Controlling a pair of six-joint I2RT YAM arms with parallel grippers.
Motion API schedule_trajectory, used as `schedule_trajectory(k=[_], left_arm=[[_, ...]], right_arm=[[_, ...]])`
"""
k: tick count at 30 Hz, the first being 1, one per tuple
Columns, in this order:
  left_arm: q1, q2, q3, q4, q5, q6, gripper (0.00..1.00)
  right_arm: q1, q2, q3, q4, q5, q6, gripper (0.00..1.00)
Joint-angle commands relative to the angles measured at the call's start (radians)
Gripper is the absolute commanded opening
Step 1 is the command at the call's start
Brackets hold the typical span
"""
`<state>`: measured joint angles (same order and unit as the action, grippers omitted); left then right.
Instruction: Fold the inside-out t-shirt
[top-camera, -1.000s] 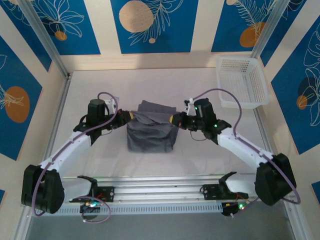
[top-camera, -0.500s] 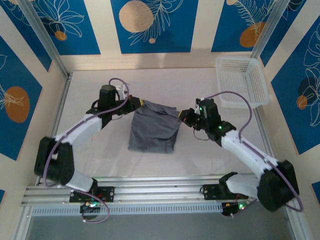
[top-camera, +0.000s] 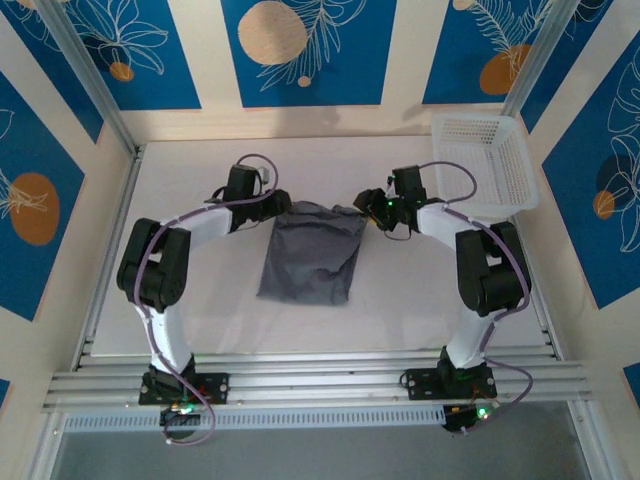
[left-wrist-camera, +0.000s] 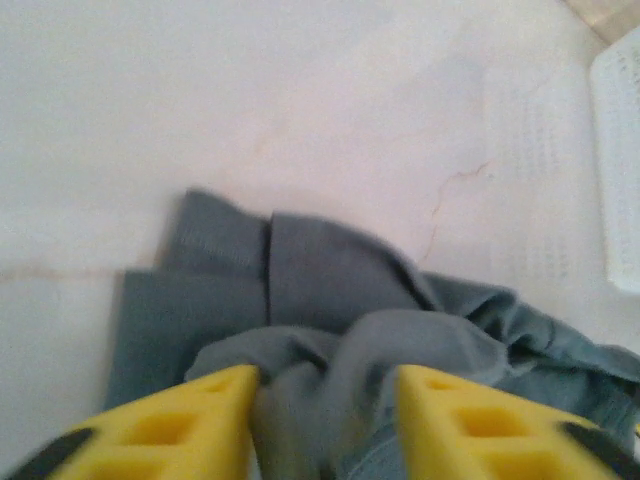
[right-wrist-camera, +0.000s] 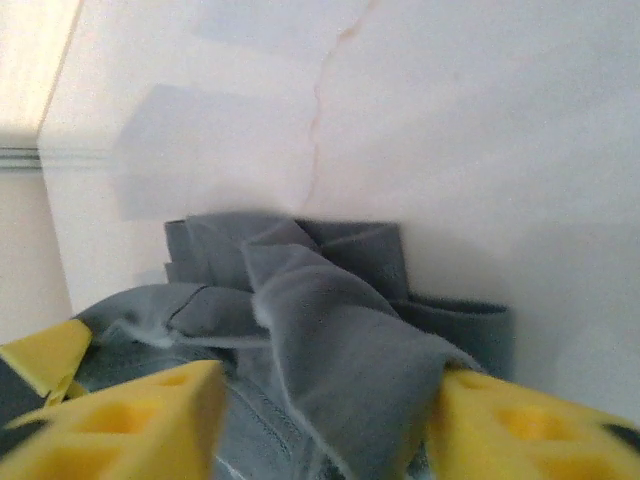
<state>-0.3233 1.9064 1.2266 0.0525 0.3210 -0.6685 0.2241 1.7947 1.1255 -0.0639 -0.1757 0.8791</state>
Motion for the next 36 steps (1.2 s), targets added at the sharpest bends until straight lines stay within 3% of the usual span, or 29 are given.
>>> schedule_trajectory(k=[1, 4, 9, 14, 19, 22, 28, 32, 36], left_arm=[[0.019, -0.055, 0.015, -0.023, -0.016, 0.027, 0.53], [0.016, -0.169, -0.086, -0.033, -0.006, -0.003, 0.6], [-0.054, -0.369, -0.302, -0.032, -0.005, -0.019, 0.61], [-0.155, -0.424, -0.378, -0.048, -0.03, 0.004, 0.48], [-0.19, -0.328, -0.358, -0.007, -0.033, -0.031, 0.45], [-0.229, -0.269, -0.345, -0.005, -0.055, -0.024, 0.44], [-0.239, -0.2, -0.403, 0.043, -0.083, -0.061, 0.46], [-0.24, -0.269, -0.425, 0.022, -0.074, -0.061, 0.53], [-0.24, -0.369, -0.424, -0.063, -0.112, -0.024, 0.56]], right_arm=[[-0.023, -0.076, 0.037, -0.081, -0.052, -0.105, 0.65], [0.004, -0.201, -0.089, -0.108, -0.021, -0.164, 0.67], [0.13, -0.313, -0.316, -0.029, -0.017, -0.102, 0.65], [0.233, -0.233, -0.311, 0.023, -0.044, -0.068, 0.61], [0.13, -0.105, -0.18, 0.025, 0.041, -0.102, 0.55], [0.081, -0.011, -0.013, -0.089, 0.034, -0.148, 0.53], [0.066, 0.175, 0.241, -0.215, -0.044, -0.274, 0.64], [0.05, 0.052, 0.185, -0.236, -0.03, -0.283, 0.68], [0.065, -0.136, -0.066, -0.183, 0.026, -0.199, 0.66]])
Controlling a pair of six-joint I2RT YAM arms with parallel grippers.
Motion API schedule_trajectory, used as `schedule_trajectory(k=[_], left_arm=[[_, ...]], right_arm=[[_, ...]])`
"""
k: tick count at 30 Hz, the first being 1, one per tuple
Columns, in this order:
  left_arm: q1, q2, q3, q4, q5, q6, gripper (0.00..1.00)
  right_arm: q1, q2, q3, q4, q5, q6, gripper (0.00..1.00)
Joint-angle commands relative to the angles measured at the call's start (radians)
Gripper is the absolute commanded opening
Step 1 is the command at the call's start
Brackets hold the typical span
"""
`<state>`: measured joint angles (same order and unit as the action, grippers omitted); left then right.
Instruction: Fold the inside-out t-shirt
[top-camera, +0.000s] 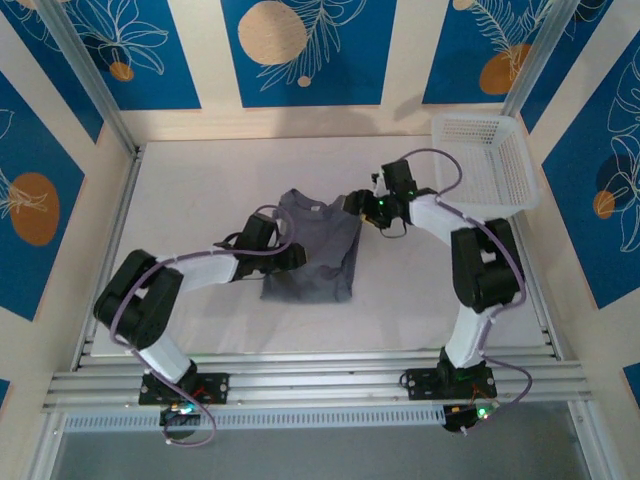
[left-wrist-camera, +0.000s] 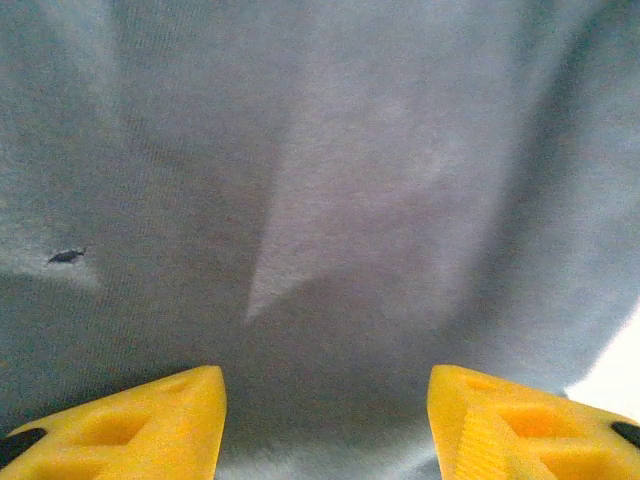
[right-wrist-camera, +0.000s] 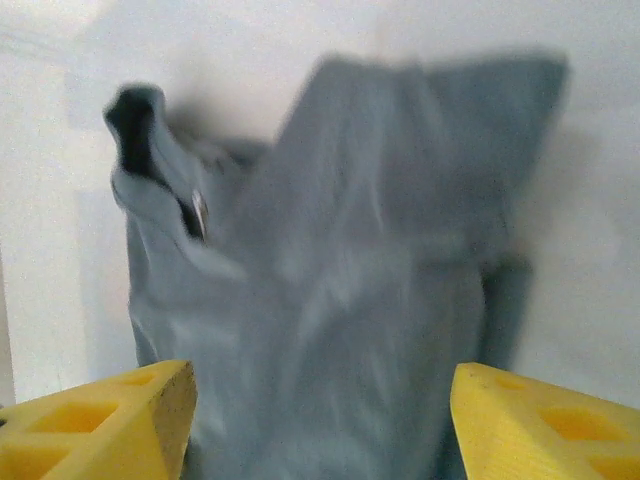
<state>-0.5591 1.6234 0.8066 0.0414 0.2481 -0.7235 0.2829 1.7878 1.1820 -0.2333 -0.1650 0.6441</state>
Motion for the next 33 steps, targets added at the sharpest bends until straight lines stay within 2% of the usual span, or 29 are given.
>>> schedule_trajectory(k=[1, 5, 9, 14, 16, 17, 20, 27, 30, 33], left_arm=[[-0.003, -0.108, -0.007, -0.069, -0.05, 0.037, 0.56], [-0.001, -0.173, -0.03, -0.119, -0.107, 0.057, 0.56], [0.008, -0.167, -0.044, -0.123, -0.101, 0.057, 0.56], [0.008, -0.148, -0.059, -0.09, -0.081, 0.039, 0.55], [0.008, -0.132, -0.067, -0.07, -0.071, 0.03, 0.55], [0.008, -0.121, -0.074, -0.061, -0.071, 0.024, 0.55], [0.011, -0.088, -0.091, -0.077, -0.115, 0.005, 0.54], [0.022, -0.031, -0.152, -0.033, -0.131, -0.044, 0.52], [0.024, -0.037, -0.162, -0.025, -0.132, -0.051, 0.51], [0.024, -0.059, -0.171, -0.033, -0.133, -0.049, 0.51]], right_arm=[[0.019, -0.164, -0.187, 0.029, 0.004, 0.052, 0.63], [0.088, -0.217, -0.367, 0.175, -0.064, 0.091, 0.5], [0.13, -0.145, -0.365, 0.227, -0.129, 0.09, 0.4], [0.166, -0.05, -0.303, 0.254, -0.192, 0.1, 0.39], [0.167, -0.043, -0.295, 0.254, -0.18, 0.115, 0.19], [0.165, -0.054, -0.295, 0.244, -0.165, 0.117, 0.12], [0.16, -0.122, -0.304, 0.209, -0.14, 0.102, 0.0], [0.151, -0.251, -0.346, 0.056, -0.083, 0.058, 0.0], [0.135, -0.231, -0.395, -0.006, 0.016, 0.06, 0.08], [0.098, -0.207, -0.428, -0.055, 0.033, 0.056, 0.12]])
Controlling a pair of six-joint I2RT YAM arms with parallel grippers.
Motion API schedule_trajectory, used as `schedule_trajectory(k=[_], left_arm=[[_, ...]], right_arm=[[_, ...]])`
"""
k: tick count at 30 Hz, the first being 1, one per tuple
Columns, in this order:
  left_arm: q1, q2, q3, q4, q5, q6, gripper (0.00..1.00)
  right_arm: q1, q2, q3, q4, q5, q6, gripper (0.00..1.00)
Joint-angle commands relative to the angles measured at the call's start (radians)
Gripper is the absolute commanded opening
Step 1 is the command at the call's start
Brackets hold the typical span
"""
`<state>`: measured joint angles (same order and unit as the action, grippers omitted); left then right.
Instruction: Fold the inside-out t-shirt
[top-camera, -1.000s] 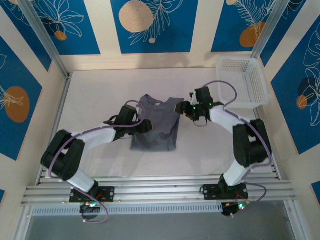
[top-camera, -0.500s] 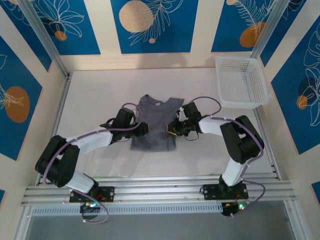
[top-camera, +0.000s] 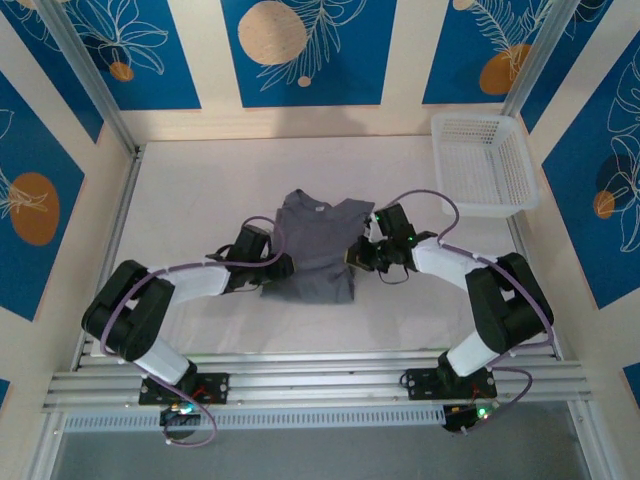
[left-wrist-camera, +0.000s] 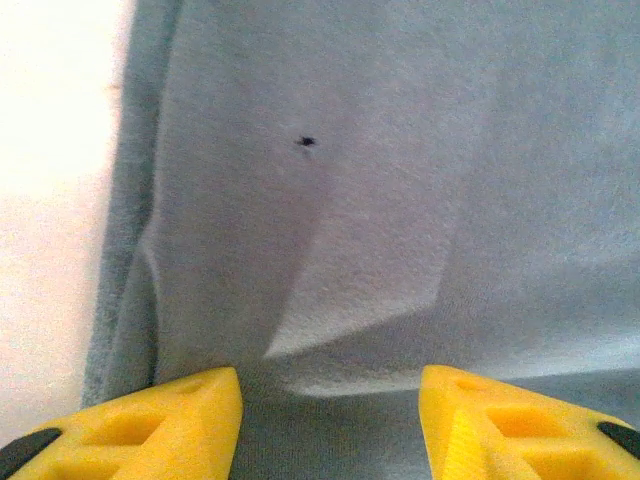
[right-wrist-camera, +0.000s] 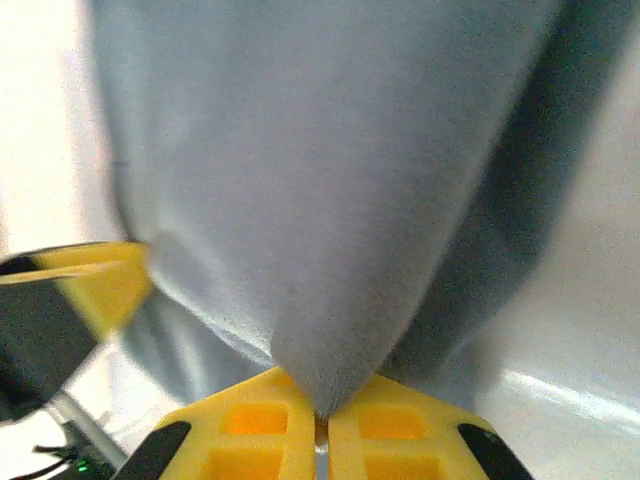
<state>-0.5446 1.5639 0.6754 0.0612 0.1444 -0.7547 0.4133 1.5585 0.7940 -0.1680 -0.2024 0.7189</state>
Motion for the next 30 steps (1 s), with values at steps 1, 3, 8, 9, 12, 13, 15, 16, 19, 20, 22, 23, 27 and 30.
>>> schedule_trajectory(k=[1, 3, 8, 9, 12, 13, 15, 16, 19, 20, 22, 23, 27, 30], left_arm=[[0.009, -0.01, -0.043, -0.051, -0.025, -0.013, 0.51], [0.009, -0.042, -0.046, -0.047, -0.005, 0.004, 0.51], [0.018, -0.149, 0.028, -0.131, -0.063, 0.075, 0.52], [0.029, -0.144, 0.057, -0.153, -0.082, 0.09, 0.52], [0.102, -0.067, 0.159, -0.161, -0.069, 0.123, 0.52], [0.125, -0.03, 0.189, -0.144, -0.061, 0.133, 0.52], [0.161, 0.05, 0.26, -0.116, -0.037, 0.154, 0.53], [0.176, 0.094, 0.295, -0.1, -0.025, 0.16, 0.53], [0.215, 0.223, 0.395, -0.062, 0.033, 0.165, 0.55], [0.225, 0.267, 0.432, -0.06, 0.057, 0.165, 0.56], [0.237, 0.325, 0.483, -0.06, 0.089, 0.162, 0.57], [0.238, 0.343, 0.495, -0.052, 0.101, 0.16, 0.57], [0.236, 0.357, 0.497, -0.019, 0.117, 0.149, 0.57], [0.239, 0.366, 0.504, 0.0, 0.148, 0.143, 0.58]], right_arm=[[-0.04, 0.02, -0.043, -0.134, 0.071, -0.027, 0.15], [-0.052, -0.007, -0.037, -0.157, 0.056, -0.047, 0.2], [-0.129, -0.114, -0.04, -0.076, 0.045, 0.001, 0.49], [-0.148, -0.108, -0.035, -0.044, 0.034, 0.006, 0.54], [-0.2, 0.005, 0.063, 0.002, -0.018, -0.005, 0.65], [-0.213, 0.069, 0.113, 0.002, -0.054, -0.008, 0.66], [-0.224, 0.184, 0.205, 0.005, -0.101, -0.006, 0.68], [-0.226, 0.24, 0.25, 0.005, -0.11, -0.006, 0.69], [-0.223, 0.347, 0.363, -0.015, -0.104, -0.021, 0.68], [-0.221, 0.374, 0.396, -0.036, -0.088, -0.025, 0.68], [-0.216, 0.406, 0.438, -0.072, -0.067, -0.034, 0.67], [-0.213, 0.417, 0.444, -0.074, -0.068, -0.036, 0.67], [-0.201, 0.437, 0.435, -0.084, -0.065, -0.036, 0.64], [-0.191, 0.45, 0.42, -0.068, -0.067, -0.035, 0.65]])
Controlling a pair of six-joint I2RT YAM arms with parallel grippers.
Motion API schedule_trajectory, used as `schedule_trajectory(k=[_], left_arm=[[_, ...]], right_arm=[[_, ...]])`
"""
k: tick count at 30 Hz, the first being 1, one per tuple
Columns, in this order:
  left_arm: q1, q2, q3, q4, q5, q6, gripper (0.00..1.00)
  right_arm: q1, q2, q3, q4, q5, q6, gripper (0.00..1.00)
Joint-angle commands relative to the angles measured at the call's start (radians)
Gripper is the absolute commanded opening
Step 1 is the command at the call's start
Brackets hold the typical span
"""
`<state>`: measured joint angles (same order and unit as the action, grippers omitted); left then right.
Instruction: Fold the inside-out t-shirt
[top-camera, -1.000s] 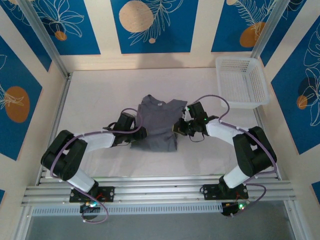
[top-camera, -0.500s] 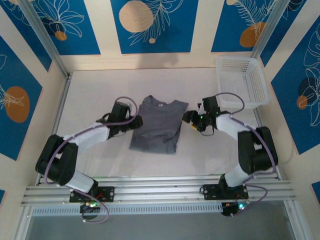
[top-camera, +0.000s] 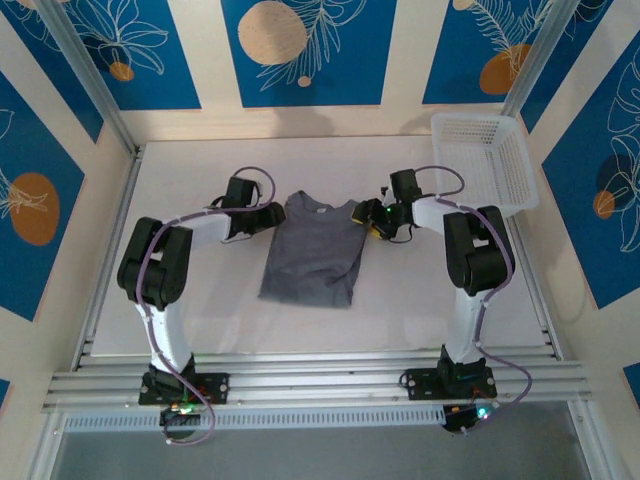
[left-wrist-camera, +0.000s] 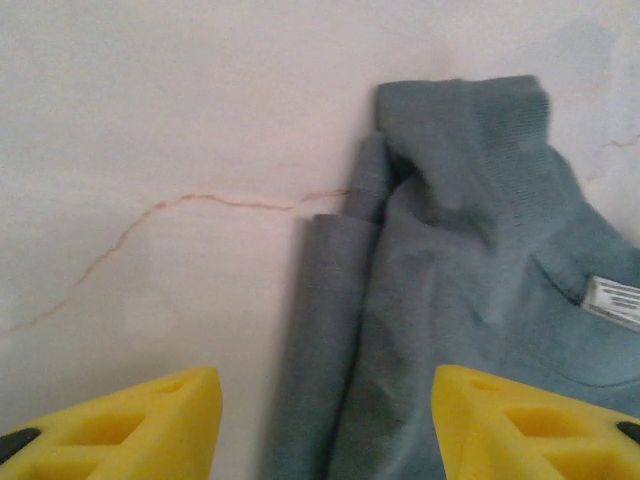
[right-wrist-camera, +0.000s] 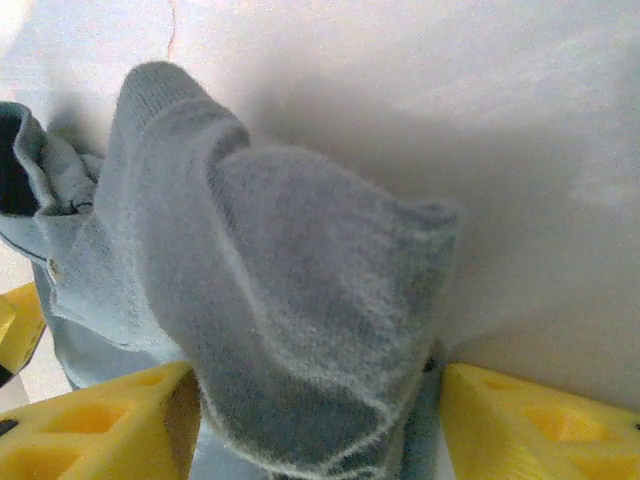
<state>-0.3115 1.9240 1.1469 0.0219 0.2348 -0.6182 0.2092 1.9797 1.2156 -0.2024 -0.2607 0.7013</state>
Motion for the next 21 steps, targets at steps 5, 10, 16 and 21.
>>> schedule_trajectory(k=[5, 10, 16, 21], left_arm=[[0.01, 0.05, 0.088, 0.007, 0.097, 0.001, 0.58], [0.021, 0.105, 0.167, -0.04, 0.115, 0.022, 0.59], [0.026, 0.199, 0.285, -0.139, 0.098, 0.085, 0.62], [0.025, 0.246, 0.336, -0.193, 0.092, 0.122, 0.63]], right_arm=[[0.022, 0.067, 0.013, -0.032, -0.003, -0.029, 0.67], [0.029, 0.084, 0.039, -0.039, -0.02, -0.048, 0.37], [0.029, 0.058, 0.042, -0.054, -0.017, -0.069, 0.06], [0.029, 0.047, 0.044, -0.061, -0.025, -0.079, 0.06]])
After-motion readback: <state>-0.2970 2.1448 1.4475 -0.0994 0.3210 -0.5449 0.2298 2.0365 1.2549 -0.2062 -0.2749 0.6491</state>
